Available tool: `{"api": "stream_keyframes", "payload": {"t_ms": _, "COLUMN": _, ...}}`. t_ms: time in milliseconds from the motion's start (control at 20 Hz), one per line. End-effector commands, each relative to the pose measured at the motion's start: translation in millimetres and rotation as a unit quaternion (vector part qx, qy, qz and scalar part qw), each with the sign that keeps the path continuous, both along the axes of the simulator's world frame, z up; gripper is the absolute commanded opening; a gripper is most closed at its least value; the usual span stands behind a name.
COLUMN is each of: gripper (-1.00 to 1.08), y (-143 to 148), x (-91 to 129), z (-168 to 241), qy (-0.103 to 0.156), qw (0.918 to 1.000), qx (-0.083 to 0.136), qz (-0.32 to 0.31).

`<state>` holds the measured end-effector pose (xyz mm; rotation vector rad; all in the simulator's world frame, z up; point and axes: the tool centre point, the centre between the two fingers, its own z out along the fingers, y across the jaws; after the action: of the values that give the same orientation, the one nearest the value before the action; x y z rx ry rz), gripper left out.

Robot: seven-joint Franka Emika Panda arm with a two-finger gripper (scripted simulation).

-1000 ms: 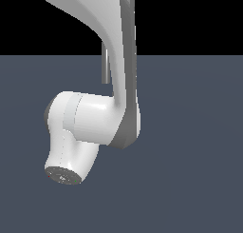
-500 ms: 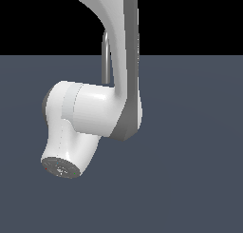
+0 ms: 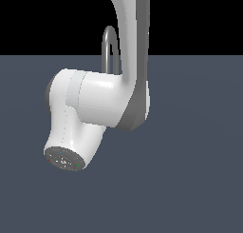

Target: Turn on the faucet by rotating a designated handle.

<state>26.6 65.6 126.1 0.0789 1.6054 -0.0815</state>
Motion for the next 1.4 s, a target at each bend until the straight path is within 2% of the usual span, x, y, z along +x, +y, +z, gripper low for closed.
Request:
{"api": "stream_keyframes", "payload": {"t_ms": 0, "gripper": -1.0, "y": -7.2, "x": -0.1, "z": 6.2, "qy": -0.003, "qw": 1.0, "qx": 0.0, "qz": -0.002}}
{"api": "stream_keyframes", "payload": {"t_ms": 500, "gripper": -1.0, "y": -41.0, "x": -3.1, "z": 38.3, "qy": -0.017, "qw": 0.9999, "qx": 0.0, "qz": -0.001}}
{"api": "stream_keyframes", "payload": {"t_ms": 550, "gripper": -1.0, "y": -41.0, "x": -3.1, "z": 38.3, "qy": -0.017, "qw": 0.9999, "qx": 0.0, "qz": -0.001}}
{"api": "stream_keyframes", "payload": {"t_ms": 600, "gripper": -1.0, "y": -19.8, "x": -4.9, "z": 21.1, "qy": -0.002, "qw": 1.0, "qx": 0.008, "qz": 0.004}}
{"api": "stream_keyframes", "payload": {"t_ms": 1200, "gripper": -1.0, "y": -80.0, "x": -7.3, "z": 19.5, "qy": -0.017, "qw": 0.9999, "qx": 0.0, "qz": 0.0}}
{"api": "stream_keyframes", "payload": {"t_ms": 1250, "gripper": -1.0, "y": -80.0, "x": -7.3, "z": 19.5, "qy": -0.017, "qw": 0.9999, "qx": 0.0, "qz": 0.0}}
{"api": "stream_keyframes", "payload": {"t_ms": 1300, "gripper": -1.0, "y": -37.4, "x": -6.5, "z": 22.8, "qy": -0.019, "qw": 0.9994, "qx": 0.026, "qz": -0.011}}
{"api": "stream_keyframes", "payload": {"t_ms": 1350, "gripper": -1.0, "y": -40.7, "x": -6.7, "z": 20.0, "qy": -0.019, "qw": 0.9995, "qx": 0.024, "qz": -0.01}}
